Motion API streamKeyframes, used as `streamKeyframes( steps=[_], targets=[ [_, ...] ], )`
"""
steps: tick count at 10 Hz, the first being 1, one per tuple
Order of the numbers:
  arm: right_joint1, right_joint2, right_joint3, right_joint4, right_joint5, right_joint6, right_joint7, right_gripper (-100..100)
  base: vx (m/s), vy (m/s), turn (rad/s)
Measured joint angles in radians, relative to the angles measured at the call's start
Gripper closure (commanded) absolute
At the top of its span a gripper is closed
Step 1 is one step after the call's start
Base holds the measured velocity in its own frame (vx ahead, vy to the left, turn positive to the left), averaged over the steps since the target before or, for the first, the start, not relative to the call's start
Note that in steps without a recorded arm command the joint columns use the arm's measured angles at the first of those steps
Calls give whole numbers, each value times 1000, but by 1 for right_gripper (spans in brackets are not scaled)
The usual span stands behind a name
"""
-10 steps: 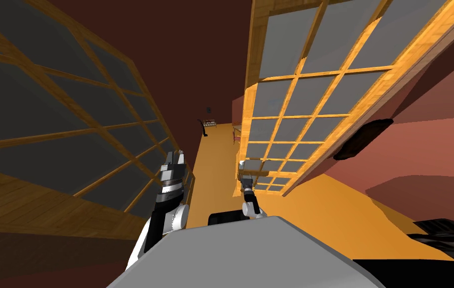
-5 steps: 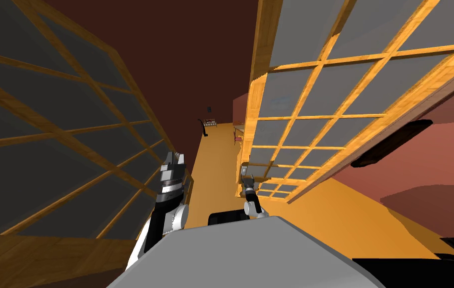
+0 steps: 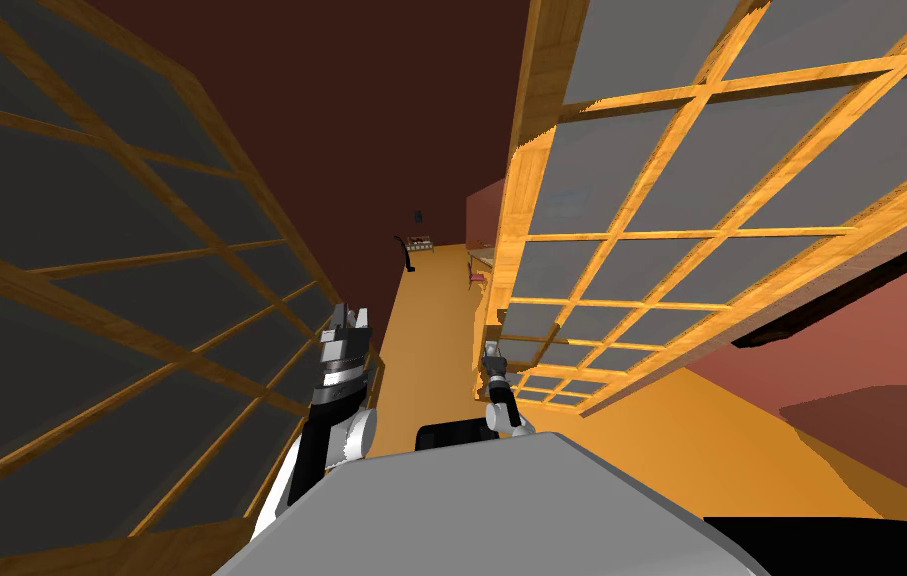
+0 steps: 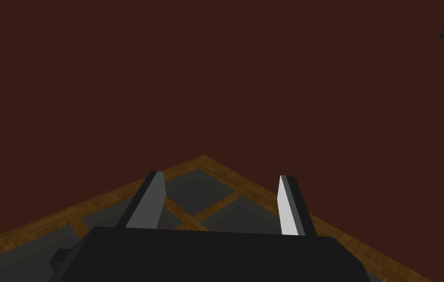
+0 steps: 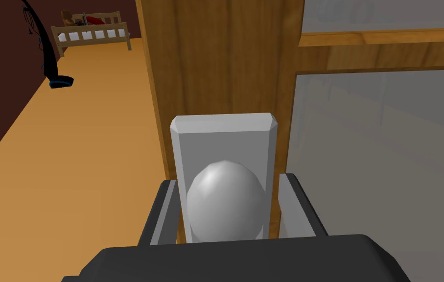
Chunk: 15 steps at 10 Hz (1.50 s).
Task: Push the door open
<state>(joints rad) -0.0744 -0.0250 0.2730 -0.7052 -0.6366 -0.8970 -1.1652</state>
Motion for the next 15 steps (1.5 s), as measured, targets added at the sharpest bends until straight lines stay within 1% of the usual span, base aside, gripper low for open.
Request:
streamKeyframes(
  steps=[4, 5, 6, 7, 8, 9, 10, 11, 12, 13, 14, 15],
  targets=[
    [1, 0, 1, 1, 0, 4, 0, 100, -6, 0, 0],
    [1, 0, 1, 2, 0, 4, 0, 100, 86, 43, -25],
    [-3, -1, -2, 16, -2, 1, -1, 100, 155, 41, -44],
    [0, -4, -6, 19, -5, 2, -1, 100, 158, -22, -22],
    [-5, -5, -9, 31, -7, -3, -2, 100, 183, 5, -3],
    [10, -11, -15, 1, -11, 8, 6, 100, 212, 19, -52],
    [3, -15, -22, 5, -15, 9, 9, 100, 237, 30, -30],
    [2, -23, -29, 5, -20, 6, 6, 100, 220, 29, -66],
    [5, -27, -37, -2, -25, 3, 8, 100, 209, 13, -73],
    [-11, -28, -49, 20, -32, -6, 5, 100, 207, 14, -46],
    [1, -32, -60, 0, -39, -1, 13, 100, 188, 26, -43],
    [0, -34, -70, -3, -45, 0, 19, 100, 182, 24, -47]
  ],
)
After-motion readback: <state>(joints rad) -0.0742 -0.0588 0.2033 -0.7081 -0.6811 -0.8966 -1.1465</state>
